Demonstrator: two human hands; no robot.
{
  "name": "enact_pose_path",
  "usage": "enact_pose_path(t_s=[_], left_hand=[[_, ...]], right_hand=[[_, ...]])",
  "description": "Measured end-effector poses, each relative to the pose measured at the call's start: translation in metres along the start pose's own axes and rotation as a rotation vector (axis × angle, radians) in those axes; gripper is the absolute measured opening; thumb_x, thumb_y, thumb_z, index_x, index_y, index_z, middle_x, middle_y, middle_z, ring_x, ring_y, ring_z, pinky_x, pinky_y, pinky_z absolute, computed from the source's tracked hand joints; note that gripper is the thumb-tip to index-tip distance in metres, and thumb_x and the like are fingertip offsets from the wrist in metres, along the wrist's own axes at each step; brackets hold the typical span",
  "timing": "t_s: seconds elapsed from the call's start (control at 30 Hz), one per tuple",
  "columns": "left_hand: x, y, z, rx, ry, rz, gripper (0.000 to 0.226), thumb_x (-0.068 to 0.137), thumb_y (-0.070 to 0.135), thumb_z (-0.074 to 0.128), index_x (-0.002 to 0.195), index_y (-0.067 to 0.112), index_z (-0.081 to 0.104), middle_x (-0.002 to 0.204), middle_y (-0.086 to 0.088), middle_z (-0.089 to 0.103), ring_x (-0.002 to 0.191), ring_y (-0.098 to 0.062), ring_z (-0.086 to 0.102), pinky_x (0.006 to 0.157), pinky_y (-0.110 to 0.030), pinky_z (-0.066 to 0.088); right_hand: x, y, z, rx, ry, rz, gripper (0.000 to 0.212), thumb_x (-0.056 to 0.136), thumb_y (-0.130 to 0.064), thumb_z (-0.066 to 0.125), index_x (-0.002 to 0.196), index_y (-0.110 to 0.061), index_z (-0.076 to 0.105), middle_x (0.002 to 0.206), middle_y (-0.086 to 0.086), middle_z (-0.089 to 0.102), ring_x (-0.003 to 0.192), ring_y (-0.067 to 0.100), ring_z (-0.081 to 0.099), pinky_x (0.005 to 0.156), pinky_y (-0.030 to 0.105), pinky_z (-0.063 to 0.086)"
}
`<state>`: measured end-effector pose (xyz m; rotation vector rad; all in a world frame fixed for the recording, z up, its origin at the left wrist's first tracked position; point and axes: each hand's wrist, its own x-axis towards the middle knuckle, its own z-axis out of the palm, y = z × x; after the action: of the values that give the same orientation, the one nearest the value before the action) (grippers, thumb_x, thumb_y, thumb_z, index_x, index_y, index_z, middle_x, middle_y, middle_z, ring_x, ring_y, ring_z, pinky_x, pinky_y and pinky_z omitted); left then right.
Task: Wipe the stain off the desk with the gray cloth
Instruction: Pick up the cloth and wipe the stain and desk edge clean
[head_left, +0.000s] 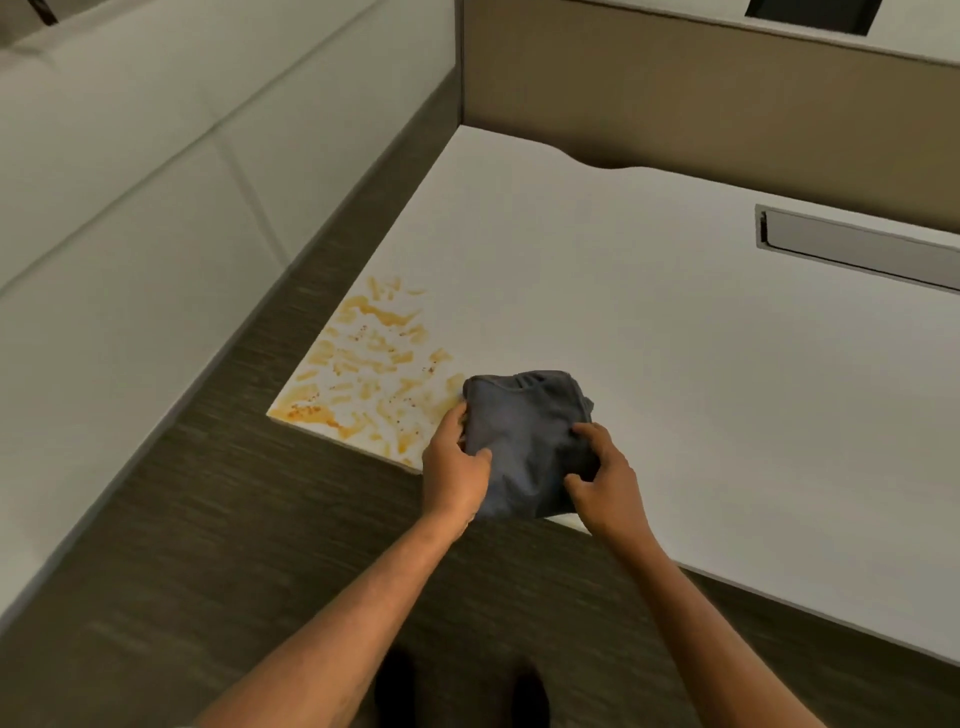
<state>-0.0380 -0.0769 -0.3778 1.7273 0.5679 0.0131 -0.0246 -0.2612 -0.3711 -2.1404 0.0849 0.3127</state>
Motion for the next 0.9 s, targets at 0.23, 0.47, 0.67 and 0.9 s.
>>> enact_pose_path(t_s=[0.23,0.47,0.67,0.9], left_hand=[[-0.018,-0.005,0.005,-0.039,0.075,-0.02,0.059,0.091,-0.009,0.068,0.139,0.024,0.057,0.119,0.019,0.063,0.128,-0.014,0.06,0.082,-0.002,0.048],[-0.033,-0.01,0.003,-0.06,0.137,-0.005,0.06,0.095,-0.006,0.067,0.148,0.017,0.051,0.143,0.003,0.061,0.117,0.003,0.058,0.091,-0.005,0.048],[-0.04,-0.009,-0.003,-0.206,0.141,-0.054,0.045,0.102,0.001,0.056,0.144,0.015,0.054,0.142,0.002,0.06,0.131,-0.01,0.057,0.107,-0.021,0.046],[-0.041,-0.003,-0.015,-0.475,0.082,-0.158,0.039,0.108,0.007,0.048,0.146,0.013,0.052,0.151,-0.004,0.055,0.135,-0.015,0.053,0.113,-0.05,0.047]], right_hand=[[-0.017,0.001,-0.014,0.047,0.086,-0.049,0.072,0.092,-0.048,0.068,0.152,-0.04,0.031,0.168,-0.003,0.018,0.154,0.019,0.017,0.124,0.052,0.018],[0.005,-0.006,0.036,-0.287,0.066,-0.324,0.057,0.104,-0.045,0.045,0.156,-0.026,0.033,0.169,0.005,0.015,0.157,0.025,0.007,0.125,0.051,0.01],[0.019,0.007,0.078,-0.592,-0.224,-0.375,0.072,0.098,-0.068,0.013,0.16,-0.033,0.013,0.171,0.005,-0.001,0.156,0.029,-0.01,0.123,0.058,-0.008],[0.02,0.019,0.054,-0.561,-0.488,-0.47,0.126,0.066,-0.097,0.04,0.16,-0.03,-0.01,0.167,0.002,-0.024,0.15,0.021,-0.031,0.122,0.056,-0.018]])
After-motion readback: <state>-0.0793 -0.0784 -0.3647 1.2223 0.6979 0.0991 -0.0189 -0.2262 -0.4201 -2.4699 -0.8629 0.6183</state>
